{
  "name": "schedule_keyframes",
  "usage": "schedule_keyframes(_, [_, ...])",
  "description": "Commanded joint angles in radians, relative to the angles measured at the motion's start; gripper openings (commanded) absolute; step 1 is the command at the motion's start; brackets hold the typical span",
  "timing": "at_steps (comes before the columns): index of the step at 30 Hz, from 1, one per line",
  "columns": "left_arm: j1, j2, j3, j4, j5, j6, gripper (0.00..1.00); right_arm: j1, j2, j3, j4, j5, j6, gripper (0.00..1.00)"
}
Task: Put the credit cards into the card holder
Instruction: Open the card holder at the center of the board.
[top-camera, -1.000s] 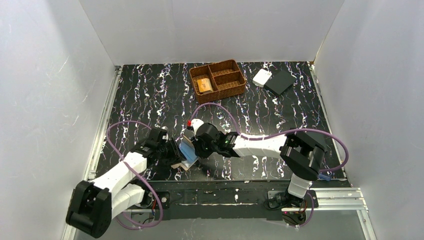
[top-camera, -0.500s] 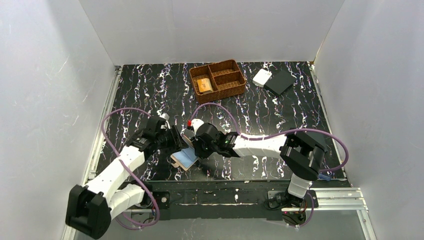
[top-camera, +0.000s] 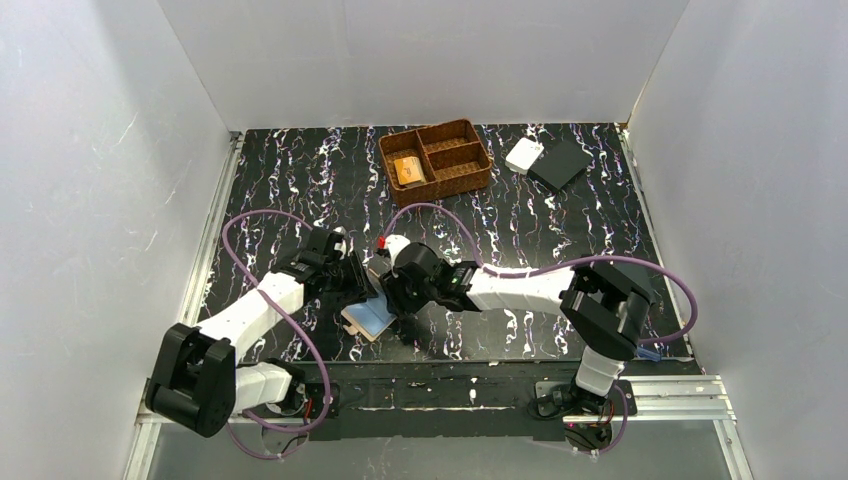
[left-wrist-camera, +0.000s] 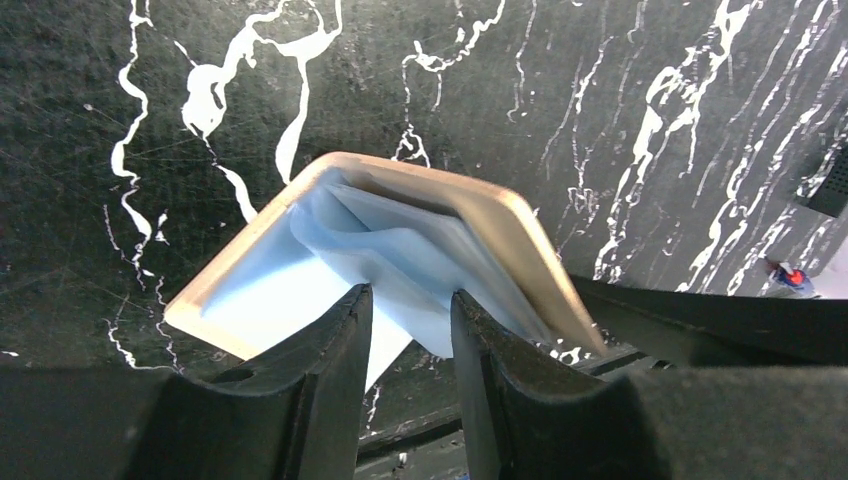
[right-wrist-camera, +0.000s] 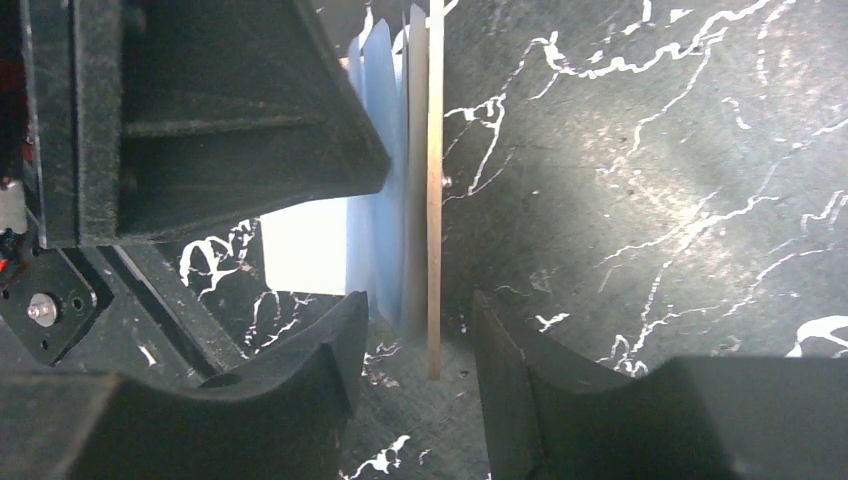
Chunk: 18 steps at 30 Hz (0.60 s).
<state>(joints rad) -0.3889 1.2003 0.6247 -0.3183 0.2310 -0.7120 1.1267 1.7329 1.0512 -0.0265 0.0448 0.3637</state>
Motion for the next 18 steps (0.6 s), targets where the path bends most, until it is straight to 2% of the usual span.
schedule_keyframes(1, [0.004,0.02,0.007,-0.02,-0.037,0.037,0.34,-0.03,-0.041,0.042,0.017,-0.023,0.005,0.53])
schedule_keyframes(12, [0.004,0.047,-0.02,-0.001,-0.046,0.046,0.34,-0.055,-0.022,0.083,0.017,-0.039,0.016,0.6])
schedule_keyframes(18, [0.003,0.041,-0.029,0.005,-0.041,0.043,0.34,-0.068,-0.006,0.092,0.017,-0.063,0.013,0.41])
